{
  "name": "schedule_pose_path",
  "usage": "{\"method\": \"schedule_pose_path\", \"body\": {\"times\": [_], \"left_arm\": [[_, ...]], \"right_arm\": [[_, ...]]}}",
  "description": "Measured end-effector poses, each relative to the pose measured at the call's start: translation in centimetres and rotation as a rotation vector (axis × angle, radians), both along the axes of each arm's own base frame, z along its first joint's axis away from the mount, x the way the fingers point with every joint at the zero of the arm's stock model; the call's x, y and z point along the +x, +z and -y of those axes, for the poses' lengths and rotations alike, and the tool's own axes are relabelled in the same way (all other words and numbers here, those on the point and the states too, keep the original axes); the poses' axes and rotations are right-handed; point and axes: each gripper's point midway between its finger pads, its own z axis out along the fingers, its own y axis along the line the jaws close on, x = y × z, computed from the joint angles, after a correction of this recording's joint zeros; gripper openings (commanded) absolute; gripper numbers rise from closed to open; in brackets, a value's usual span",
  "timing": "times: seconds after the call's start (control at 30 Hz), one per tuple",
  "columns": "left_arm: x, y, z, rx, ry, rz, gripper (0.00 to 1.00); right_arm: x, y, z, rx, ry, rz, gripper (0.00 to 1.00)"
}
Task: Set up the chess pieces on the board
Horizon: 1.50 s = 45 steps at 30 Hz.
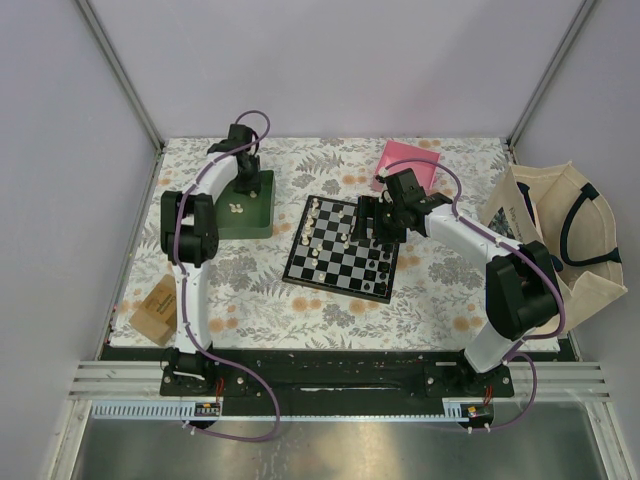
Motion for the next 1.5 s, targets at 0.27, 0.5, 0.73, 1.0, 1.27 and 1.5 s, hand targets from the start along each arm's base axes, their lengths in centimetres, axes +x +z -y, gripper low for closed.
{"method": "schedule_pose_path", "body": {"times": [0.27,0.5,0.73,1.0,1.27,1.5], "left_arm": [[0.2,0.3,0.0,-0.004,0.0,0.006,0.33],[0.7,0.8,0.0,-0.011,0.001,0.02,0.29],[0.7,0.8,0.0,-0.013,0.0,0.021,0.24],[0.7,0.8,0.0,-0.016,-0.001,0.02,0.16],[0.7,0.8,0.0,-0.016,-0.001,0.021,0.01],[-0.2,1.1,-0.2,-0.013,0.0,0.027,0.0]], "right_arm": [[0.0,0.0,0.0,0.0,0.0,0.0,0.89],[0.0,0.0,0.1,0.0,-0.002,0.0,0.89],[0.1,0.0,0.1,0.0,-0.003,-0.001,0.89],[0.1,0.0,0.2,0.0,-0.005,-0.001,0.89],[0.1,0.0,0.2,0.0,-0.005,-0.001,0.89],[0.1,0.0,0.2,0.0,-0.006,-0.001,0.89]]}}
